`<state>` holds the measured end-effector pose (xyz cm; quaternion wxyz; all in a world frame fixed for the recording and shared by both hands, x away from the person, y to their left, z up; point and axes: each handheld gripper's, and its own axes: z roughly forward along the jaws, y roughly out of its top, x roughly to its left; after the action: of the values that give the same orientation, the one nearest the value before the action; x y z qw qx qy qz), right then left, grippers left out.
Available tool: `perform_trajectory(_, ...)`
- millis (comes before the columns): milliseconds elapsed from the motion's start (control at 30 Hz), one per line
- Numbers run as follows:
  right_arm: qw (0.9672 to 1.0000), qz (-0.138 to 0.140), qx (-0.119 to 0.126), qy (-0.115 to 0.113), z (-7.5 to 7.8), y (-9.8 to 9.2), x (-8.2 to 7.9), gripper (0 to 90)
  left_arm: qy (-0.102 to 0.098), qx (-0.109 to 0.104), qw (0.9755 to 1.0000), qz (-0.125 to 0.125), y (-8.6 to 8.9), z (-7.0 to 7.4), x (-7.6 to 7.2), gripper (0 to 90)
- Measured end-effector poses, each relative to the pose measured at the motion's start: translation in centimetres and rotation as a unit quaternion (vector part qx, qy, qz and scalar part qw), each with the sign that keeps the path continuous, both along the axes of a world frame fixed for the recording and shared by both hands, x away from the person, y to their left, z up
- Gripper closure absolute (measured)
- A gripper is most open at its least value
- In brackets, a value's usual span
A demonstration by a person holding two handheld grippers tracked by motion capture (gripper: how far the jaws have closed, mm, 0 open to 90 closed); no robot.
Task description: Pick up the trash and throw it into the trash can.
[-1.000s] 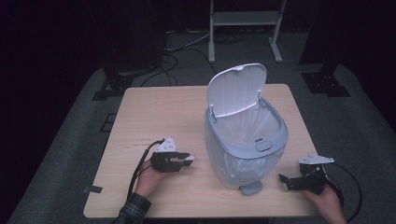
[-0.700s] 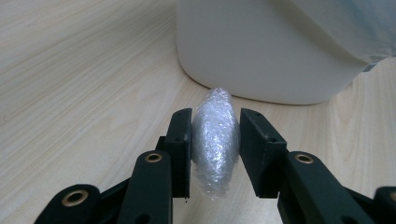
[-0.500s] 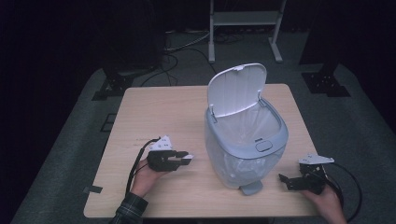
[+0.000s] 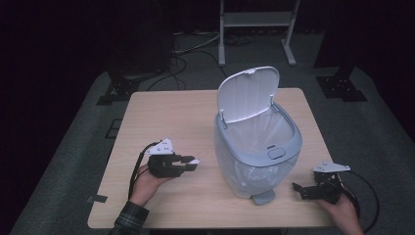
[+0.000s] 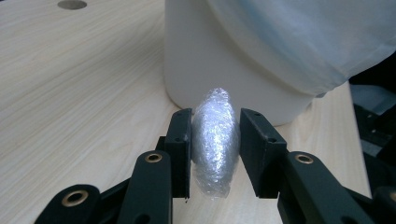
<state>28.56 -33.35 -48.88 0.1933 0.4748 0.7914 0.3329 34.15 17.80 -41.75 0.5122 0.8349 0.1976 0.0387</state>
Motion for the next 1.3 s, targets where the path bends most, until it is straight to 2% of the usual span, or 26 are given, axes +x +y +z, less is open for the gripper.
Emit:
perform_trajectory(733, 1.0, 0.0, 0.0, 0.0, 0.0, 0.0, 0.0, 0.0, -0.006, -0.033, 0.9989, -0.034, 0.2, 4.2, -0.8, 65.3)
perform_trajectory(1300, 1.0, 0.0, 0.0, 0.0, 0.0, 0.0, 0.0, 0.0, -0.007, -0.047, 0.9979, -0.044, 0.0, 6.6, -1.1, 65.3)
